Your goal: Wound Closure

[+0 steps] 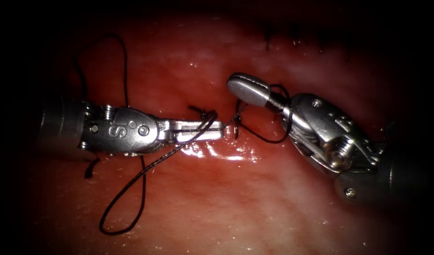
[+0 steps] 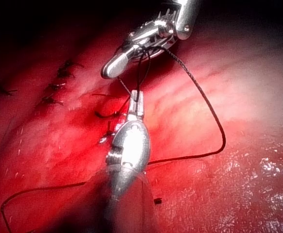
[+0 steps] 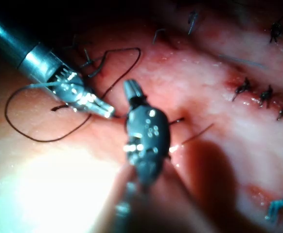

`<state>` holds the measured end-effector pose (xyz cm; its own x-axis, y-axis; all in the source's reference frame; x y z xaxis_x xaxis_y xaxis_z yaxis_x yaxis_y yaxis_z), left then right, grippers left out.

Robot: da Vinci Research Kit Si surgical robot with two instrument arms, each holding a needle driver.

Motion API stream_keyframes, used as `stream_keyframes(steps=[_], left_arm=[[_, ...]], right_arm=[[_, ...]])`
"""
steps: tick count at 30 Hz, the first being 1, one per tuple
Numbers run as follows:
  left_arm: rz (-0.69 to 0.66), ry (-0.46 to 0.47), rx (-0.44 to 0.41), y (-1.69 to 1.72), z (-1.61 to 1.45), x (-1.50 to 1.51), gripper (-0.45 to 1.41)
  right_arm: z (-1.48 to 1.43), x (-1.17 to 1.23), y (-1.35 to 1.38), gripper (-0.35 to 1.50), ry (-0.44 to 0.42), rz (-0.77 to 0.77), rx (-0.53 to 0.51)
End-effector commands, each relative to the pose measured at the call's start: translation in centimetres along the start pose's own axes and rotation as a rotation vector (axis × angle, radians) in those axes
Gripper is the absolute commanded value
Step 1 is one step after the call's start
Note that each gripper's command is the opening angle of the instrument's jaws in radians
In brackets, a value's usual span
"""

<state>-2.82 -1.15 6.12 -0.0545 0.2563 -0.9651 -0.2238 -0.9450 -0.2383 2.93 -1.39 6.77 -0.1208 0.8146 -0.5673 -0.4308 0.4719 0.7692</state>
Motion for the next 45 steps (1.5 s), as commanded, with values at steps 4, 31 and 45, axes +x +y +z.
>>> stream_keyframes(steps=[4, 31, 45], left_arm=[[0.001, -0.013, -0.006, 0.10, 0.15, -0.02, -0.45], [0.071, -0.087, -0.025, 0.04, 0.21, 0.29, -0.45], [0.097, -0.135, -0.018, -0.16, 0.24, -0.12, -0.45]], right_arm=[[0.14, -0.06, -0.04, 0.39, -0.131, 0.032, -0.110], [0.47, -0.27, 0.47, 1.08, -0.202, 0.130, -0.490], [0.52, -0.62, 0.65, 1.20, -0.266, 0.238, -0.495]])
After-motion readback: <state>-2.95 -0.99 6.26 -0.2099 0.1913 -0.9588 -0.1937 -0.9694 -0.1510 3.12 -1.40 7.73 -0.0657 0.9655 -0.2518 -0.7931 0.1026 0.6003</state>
